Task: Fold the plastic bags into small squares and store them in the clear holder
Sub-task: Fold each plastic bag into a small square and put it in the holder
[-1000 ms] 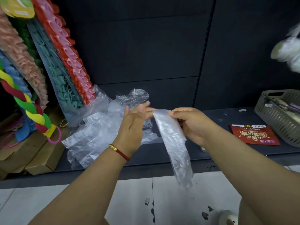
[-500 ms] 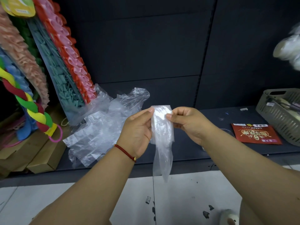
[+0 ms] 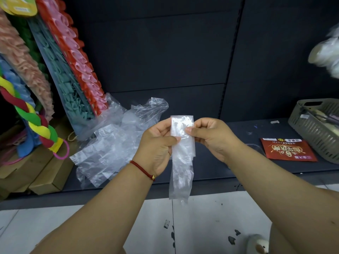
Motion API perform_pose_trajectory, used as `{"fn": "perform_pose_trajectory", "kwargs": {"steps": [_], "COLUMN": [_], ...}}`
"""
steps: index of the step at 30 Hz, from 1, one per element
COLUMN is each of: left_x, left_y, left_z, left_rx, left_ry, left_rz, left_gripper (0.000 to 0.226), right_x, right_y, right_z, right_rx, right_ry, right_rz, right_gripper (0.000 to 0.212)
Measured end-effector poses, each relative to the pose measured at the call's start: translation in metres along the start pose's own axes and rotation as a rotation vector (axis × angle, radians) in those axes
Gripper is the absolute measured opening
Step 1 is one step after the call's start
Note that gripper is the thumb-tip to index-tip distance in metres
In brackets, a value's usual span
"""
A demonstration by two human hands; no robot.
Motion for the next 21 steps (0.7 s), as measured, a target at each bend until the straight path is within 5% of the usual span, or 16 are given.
{"fn": "perform_pose_trajectory", "kwargs": {"steps": [6,10,15,17,21], "left_x": [-0.005,-0.012,-0.023,-0.027,-0.033], "left_y": [-0.002,-0.021,-0.02,-0.017,-0.008], "left_z": [-0.002,-0.001,-0.001,-0.001,0.0], "left_rx": [0.007,-0.09,-0.093,-0.107,-0.077], "left_ry": [0.075,0.09,0.168,0.212,0.288], "left_rz": [-0.139,-0.421,-0.47,-0.432,-0.323], "left_gripper": [0.048,0.018,0.021,0.014,0.009], "right_x": [-0.006,-0.016,-0.022,-0.024,-0.003], "right_y": [-0.001,-0.004,-0.006,-0.003,0.019], "right_z": [0.0,-0.002,-0.001,0.001,0.015], "right_rx": [0.002,-0.014,-0.011,0.064,0.359], "right_ry": [0.08,0.157,0.191,0.21,-0.028], "right_rz": [-0.072,-0.175,-0.091,0.091,0.157], "right_gripper": [0.024,0.03,0.023,0.022,0.06]}}
Point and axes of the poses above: each hand's wrist, its own z-axis away from the middle knuckle, its own x-axis out of the palm, y = z × x, the point moved 9 cm from there along -z, towards the middle knuckle, and after that the axes turned 4 degrees about z, right-handed, at the moved point
